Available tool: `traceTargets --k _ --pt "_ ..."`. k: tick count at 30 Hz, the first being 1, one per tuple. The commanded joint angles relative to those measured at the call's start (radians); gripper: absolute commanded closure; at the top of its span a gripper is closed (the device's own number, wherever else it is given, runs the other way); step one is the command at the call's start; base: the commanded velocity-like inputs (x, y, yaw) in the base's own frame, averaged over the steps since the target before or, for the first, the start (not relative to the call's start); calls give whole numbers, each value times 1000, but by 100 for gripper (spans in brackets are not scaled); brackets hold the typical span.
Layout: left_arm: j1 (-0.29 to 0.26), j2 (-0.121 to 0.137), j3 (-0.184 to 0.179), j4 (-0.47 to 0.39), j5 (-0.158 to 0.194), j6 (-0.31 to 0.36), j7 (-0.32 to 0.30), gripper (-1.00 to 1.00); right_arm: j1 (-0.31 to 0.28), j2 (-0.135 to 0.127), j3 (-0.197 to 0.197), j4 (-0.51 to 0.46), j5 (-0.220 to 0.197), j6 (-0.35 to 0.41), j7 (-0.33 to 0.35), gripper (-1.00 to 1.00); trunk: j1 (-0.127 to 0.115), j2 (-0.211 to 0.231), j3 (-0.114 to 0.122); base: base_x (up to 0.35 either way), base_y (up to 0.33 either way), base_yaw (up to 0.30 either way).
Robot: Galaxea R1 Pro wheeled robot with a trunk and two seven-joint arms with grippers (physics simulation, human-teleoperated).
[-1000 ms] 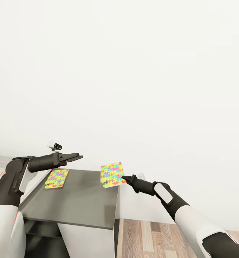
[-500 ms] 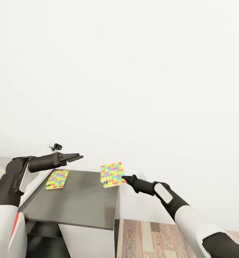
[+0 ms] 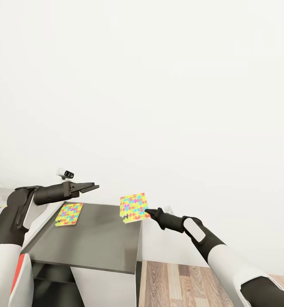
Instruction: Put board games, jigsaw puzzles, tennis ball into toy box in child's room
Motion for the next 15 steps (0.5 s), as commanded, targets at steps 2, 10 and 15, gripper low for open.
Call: traceTargets --k 2,10,15 --pt "-1 1 -1 0 -1 11 -4 -100 -1 -1 -2 1 -2 1 2 100 -7 13 4 0 0 0" --pt "-1 1 0 0 -1 11 -4 -100 -1 -1 -8 1 -2 0 3 100 -38 69 30 0 0 0" --pt "-1 1 -2 0 -1 11 -4 -100 -2 0 -7 1 -1 -1 2 100 -57 104 45 0 0 0"
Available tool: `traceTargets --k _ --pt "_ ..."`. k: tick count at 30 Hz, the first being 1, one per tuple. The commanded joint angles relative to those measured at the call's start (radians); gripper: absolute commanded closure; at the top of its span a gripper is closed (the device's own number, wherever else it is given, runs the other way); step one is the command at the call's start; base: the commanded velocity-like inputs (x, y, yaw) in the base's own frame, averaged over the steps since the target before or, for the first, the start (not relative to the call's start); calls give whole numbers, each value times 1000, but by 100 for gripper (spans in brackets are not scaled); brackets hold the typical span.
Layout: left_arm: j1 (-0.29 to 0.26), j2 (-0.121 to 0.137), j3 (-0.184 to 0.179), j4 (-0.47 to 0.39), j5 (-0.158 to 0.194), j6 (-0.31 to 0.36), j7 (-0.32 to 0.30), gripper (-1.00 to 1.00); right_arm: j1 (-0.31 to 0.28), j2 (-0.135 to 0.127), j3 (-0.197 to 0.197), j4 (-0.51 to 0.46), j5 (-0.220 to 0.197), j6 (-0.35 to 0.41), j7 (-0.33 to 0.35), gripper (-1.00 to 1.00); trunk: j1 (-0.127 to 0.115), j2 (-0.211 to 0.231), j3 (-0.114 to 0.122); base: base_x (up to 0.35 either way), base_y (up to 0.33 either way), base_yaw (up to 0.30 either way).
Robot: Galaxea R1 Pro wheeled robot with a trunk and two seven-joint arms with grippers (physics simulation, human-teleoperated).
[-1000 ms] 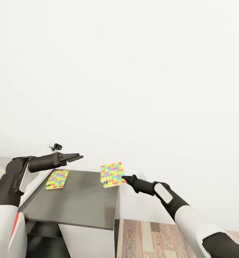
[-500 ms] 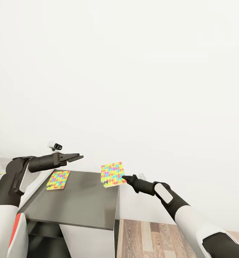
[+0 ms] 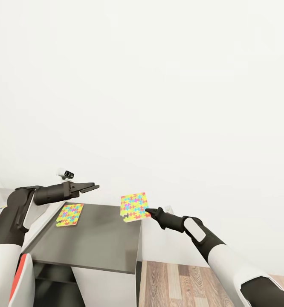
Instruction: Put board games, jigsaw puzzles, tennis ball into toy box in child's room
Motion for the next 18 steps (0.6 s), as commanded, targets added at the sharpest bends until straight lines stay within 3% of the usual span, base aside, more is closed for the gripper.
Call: traceTargets --k 1,14,18 --pt "-1 0 0 0 -1 11 -4 -100 -2 0 3 1 -2 1 2 100 -3 5 1 0 0 0" --pt "-1 -1 -1 0 -1 11 -4 -100 -2 -1 1 1 -3 1 2 100 -53 96 42 0 0 0" --pt "-1 -1 -1 0 -1 11 -4 -100 -2 0 1 1 -2 1 2 100 -53 96 42 0 0 0"
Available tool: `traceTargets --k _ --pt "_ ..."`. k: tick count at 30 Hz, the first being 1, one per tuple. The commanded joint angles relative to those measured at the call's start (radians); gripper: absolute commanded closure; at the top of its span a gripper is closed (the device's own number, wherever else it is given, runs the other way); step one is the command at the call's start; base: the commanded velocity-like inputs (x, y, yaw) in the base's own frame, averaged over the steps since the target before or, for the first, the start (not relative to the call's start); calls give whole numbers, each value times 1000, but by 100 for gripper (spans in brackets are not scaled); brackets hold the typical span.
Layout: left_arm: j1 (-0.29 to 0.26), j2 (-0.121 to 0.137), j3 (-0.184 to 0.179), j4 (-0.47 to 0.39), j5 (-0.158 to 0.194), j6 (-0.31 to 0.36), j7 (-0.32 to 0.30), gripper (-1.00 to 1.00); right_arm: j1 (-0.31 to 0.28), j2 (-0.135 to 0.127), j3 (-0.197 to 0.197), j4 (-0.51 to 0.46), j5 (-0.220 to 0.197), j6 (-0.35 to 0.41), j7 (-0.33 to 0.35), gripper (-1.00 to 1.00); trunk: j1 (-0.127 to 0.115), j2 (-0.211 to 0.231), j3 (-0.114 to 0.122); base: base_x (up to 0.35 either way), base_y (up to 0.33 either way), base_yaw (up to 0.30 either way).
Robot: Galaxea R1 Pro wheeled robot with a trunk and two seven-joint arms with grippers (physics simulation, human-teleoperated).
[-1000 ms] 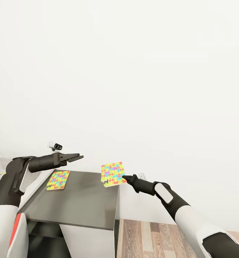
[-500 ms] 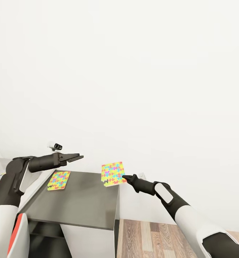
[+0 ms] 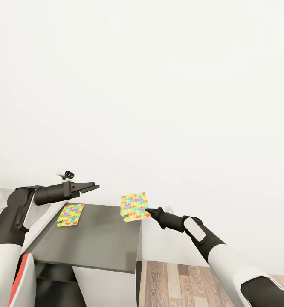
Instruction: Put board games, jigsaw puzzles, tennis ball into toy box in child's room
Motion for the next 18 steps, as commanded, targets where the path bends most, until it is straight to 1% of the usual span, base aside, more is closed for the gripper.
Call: traceTargets --k 1,15,18 --pt "0 0 0 0 -1 11 -4 -100 0 -1 3 4 -3 0 0 100 0 -1 -1 0 0 0" --pt "0 0 0 0 -1 11 -4 -100 -1 -1 1 5 -3 -3 -1 100 0 -1 -1 0 0 0" --pt "0 0 0 0 -1 11 -4 -100 -1 -1 1 5 -3 -3 -1 100 0 -1 0 0 0 51"
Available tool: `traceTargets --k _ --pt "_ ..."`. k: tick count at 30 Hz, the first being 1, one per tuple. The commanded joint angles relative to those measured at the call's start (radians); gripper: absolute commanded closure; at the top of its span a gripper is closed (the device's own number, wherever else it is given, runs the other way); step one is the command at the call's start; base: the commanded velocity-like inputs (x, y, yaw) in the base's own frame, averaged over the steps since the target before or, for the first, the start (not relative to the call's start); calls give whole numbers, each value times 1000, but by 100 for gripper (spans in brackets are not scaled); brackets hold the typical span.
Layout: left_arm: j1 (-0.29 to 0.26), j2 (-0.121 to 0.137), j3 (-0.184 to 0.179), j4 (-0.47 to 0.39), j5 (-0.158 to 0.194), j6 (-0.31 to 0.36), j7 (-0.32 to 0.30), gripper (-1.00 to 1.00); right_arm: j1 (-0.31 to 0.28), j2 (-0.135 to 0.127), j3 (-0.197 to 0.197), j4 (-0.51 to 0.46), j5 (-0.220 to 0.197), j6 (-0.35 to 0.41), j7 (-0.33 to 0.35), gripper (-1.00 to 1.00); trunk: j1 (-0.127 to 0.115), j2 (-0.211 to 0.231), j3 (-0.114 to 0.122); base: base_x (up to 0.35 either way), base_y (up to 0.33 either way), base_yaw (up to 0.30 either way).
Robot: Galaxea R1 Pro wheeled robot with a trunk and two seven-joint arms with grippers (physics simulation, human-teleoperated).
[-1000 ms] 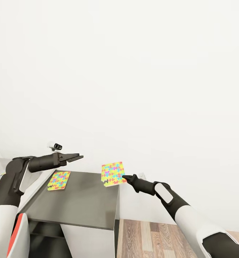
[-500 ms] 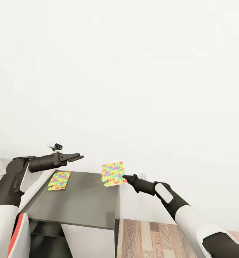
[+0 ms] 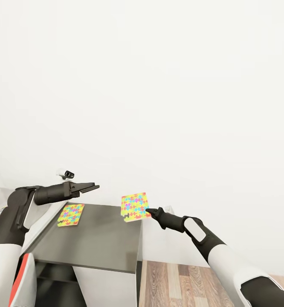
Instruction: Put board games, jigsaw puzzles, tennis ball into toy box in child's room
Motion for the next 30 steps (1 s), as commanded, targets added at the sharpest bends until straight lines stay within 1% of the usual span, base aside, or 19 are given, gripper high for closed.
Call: traceTargets --k 1,30 --pt "0 0 0 0 -1 11 -4 -100 0 0 3 1 -2 1 2 100 0 -1 0 0 0 111" --pt "0 -4 -1 -2 -1 11 -4 -100 0 1 4 -1 -1 1 2 100 0 -1 29 0 0 212"
